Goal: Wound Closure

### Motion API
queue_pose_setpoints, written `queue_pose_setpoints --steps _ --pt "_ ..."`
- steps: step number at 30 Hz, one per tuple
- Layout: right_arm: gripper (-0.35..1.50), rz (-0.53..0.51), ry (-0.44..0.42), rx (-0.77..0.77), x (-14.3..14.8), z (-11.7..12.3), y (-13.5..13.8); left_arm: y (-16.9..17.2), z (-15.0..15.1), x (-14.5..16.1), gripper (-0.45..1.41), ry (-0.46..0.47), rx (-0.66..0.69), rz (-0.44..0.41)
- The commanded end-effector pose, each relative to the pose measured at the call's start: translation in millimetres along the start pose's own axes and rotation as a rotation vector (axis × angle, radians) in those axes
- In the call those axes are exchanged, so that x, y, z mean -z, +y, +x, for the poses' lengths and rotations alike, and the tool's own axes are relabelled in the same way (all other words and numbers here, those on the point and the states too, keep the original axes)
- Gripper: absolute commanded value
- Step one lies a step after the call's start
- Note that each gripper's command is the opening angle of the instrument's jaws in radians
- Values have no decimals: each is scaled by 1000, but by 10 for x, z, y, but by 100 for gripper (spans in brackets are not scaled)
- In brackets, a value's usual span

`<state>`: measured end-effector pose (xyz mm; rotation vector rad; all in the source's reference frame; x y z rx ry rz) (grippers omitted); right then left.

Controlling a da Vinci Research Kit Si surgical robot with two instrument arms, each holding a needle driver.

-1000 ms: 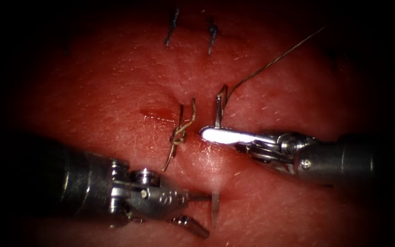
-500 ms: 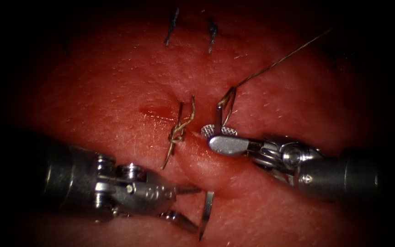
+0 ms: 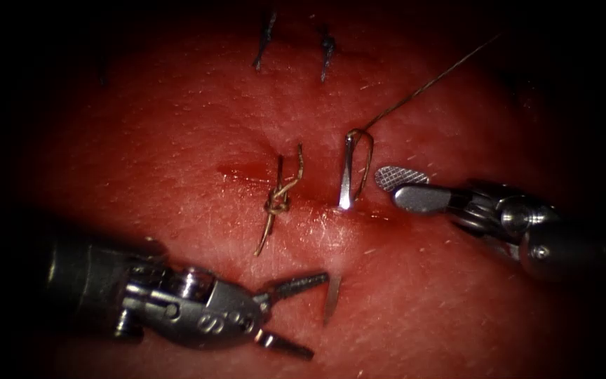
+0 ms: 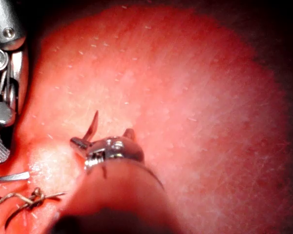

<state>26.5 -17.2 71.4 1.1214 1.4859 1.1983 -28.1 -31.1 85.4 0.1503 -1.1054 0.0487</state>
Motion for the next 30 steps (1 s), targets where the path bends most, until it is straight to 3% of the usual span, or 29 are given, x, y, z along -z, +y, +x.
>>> queue_pose_setpoints --steps 1,7,10,12,13,14,18,22,24,30 --pt "76 -4 1 -2 1 -4 7 -3 2 -10 57 -16 2 9" --pt "54 -4 4 8 5 -14 11 16 13 -36 46 -28 -10 13" --pt "42 -3 2 14 6 -22 11 28 33 -37 20 -54 23 11" --pt "32 -2 1 17 7 -28 11 30 40 -32 -10 -76 64 6" --pt "26 -2 0 19 8 -30 11 29 44 -29 -37 -94 95 9" --pt "19 -2 0 20 8 -32 11 29 45 -25 -45 -109 127 17" --pt "9 15 -8 23 8 -38 10 17 33 -12 -45 -267 390 130" --pt "24 27 -16 22 7 -40 7 13 17 -8 -45 -337 576 216" --pt "17 42 -26 26 7 -41 3 13 6 -4 -45 -380 698 274" --pt "10 60 -37 28 6 -42 -2 14 -17 12 -45 -390 814 355"
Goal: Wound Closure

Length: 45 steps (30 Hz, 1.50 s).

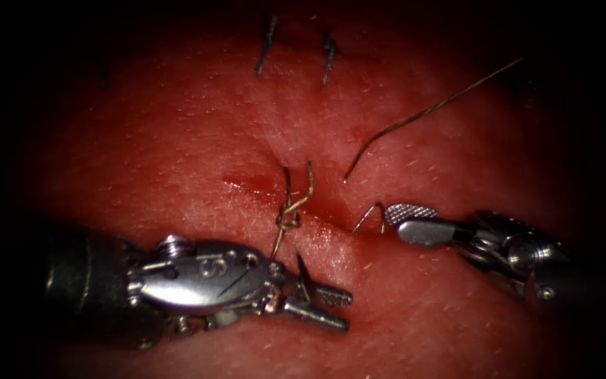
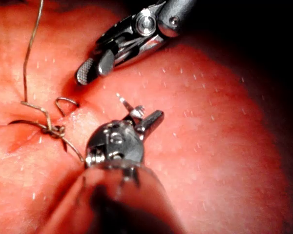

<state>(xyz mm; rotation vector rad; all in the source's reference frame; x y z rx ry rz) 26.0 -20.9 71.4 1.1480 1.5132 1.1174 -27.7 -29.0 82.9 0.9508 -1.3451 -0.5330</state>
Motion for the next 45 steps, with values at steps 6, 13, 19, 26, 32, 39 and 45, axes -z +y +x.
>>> queue_pose_setpoints --steps 6,13,19,26,32,39,45 --pt "10 34 -25 83 -7 -10 -1 -35 -24 13 -45 -79 150 52" --pt "58 37 -174 673 -19 -25 -16 -75 -59 38 -45 -158 154 127" --pt "118 105 -272 823 -47 -40 -30 -96 -79 48 -38 -175 45 114" --pt "128 71 -329 855 -63 -47 -20 -99 -83 52 -33 -181 6 77" --pt "123 -64 -354 883 -74 -48 9 -117 -93 46 -30 -189 -20 64" --pt "80 -121 -444 868 -57 -64 32 -144 -124 63 -28 -207 -130 -1" --pt "-35 -113 -438 849 -51 -62 21 -155 -132 70 -27 -206 -164 -30"
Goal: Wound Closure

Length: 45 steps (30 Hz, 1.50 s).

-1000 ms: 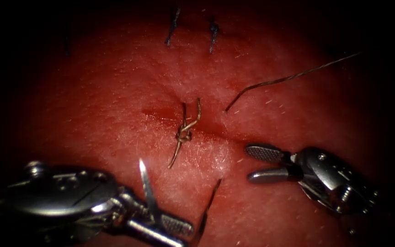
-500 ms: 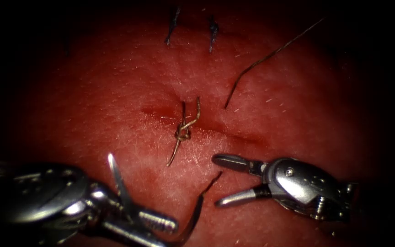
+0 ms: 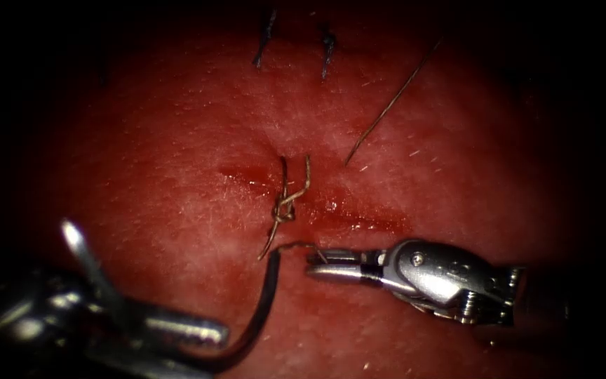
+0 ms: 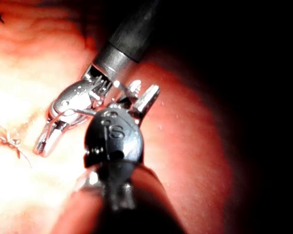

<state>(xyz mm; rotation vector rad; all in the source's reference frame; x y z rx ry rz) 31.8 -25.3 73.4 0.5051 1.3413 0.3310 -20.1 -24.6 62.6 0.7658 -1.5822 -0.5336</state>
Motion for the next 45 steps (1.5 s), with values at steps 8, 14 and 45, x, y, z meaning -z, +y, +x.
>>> queue_pose_setpoints --steps 8,14,45 --pt "-35 12 13 -35 -6 45 -48 7 -1 12 -21 7 -82 -55" --pt "-35 18 21 -68 -6 99 -94 44 5 53 -23 121 -203 -268" --pt "128 -180 -81 282 -1 64 -31 88 -3 155 -38 179 -280 -493"
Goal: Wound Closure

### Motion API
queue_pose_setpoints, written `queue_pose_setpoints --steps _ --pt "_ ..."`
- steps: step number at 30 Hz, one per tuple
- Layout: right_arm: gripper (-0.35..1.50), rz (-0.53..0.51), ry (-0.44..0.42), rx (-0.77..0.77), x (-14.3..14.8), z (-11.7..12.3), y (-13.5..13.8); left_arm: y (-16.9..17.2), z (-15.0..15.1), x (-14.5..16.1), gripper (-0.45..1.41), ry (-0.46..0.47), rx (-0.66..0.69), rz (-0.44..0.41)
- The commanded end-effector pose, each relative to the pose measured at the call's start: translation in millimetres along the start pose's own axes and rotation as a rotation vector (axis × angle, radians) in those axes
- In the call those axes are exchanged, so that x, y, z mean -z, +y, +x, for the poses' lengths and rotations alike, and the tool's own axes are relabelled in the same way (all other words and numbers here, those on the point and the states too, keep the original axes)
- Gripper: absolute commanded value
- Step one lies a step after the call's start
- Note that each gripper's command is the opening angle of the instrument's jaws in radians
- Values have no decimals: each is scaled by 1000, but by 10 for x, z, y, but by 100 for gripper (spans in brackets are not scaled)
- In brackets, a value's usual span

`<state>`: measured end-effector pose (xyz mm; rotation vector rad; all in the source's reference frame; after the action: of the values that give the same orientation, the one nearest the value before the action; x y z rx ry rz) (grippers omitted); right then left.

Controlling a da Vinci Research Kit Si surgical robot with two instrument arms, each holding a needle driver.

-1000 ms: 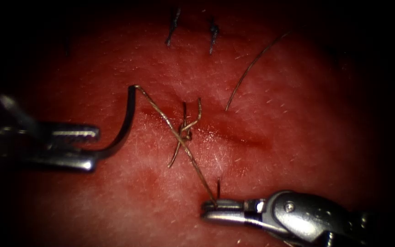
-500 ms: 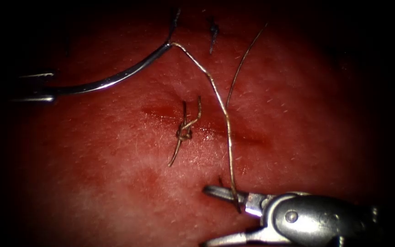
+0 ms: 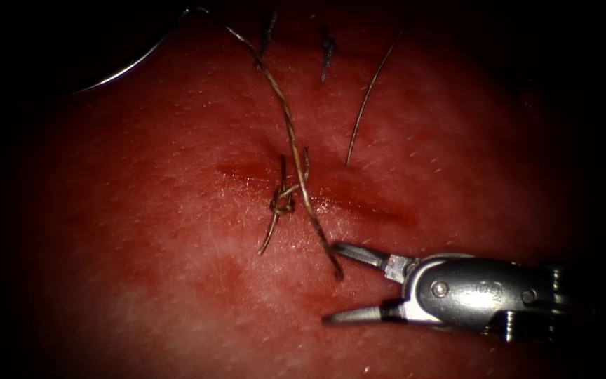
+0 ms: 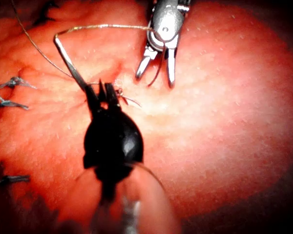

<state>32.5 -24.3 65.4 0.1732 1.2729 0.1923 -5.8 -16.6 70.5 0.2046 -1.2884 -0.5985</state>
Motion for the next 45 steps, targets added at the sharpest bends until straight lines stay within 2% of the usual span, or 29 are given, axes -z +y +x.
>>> queue_pose_setpoints --steps 1,2,4,10,13,18,25,26,30,33,34,36,37,39,45 --pt "123 -5 -6 2 -9 -16 0 -3 7 -6 -38 1 1 1" --pt "111 -10 -9 4 -9 -20 1 -3 7 -6 -38 0 1 3" --pt "-35 -3 -7 9 -3 -30 -5 -3 9 -8 -35 0 0 2" --pt "-35 6 5 -7 13 -7 -21 0 14 -11 -32 -2 -4 1" --pt "-35 24 31 -14 14 15 -37 5 22 -15 -32 -1 -10 -5" --pt "-35 37 44 -23 15 29 -48 10 33 -20 -30 -1 -19 -12" --pt "-35 106 82 -61 15 68 -90 18 42 -26 -35 1 -25 -21" --pt "-35 113 88 -61 14 80 -99 19 47 -30 -35 1 -29 -27" --pt "-35 125 100 -64 12 107 -113 24 61 -39 -32 0 -41 -37" --pt "-35 113 118 -73 13 116 -109 27 66 -40 -30 0 -51 -37" --pt "20 100 119 -51 14 115 -100 28 66 -39 -30 1 -51 -40" --pt "74 89 112 -32 15 109 -90 29 65 -36 -30 2 -49 -38" --pt "106 67 102 5 16 97 -77 31 63 -33 -30 5 -47 -41" --pt "120 48 87 38 16 77 -59 36 60 -26 -30 8 -43 -48" --pt "121 -24 17 81 14 36 -31 45 56 -13 -28 -10 -31 -79"
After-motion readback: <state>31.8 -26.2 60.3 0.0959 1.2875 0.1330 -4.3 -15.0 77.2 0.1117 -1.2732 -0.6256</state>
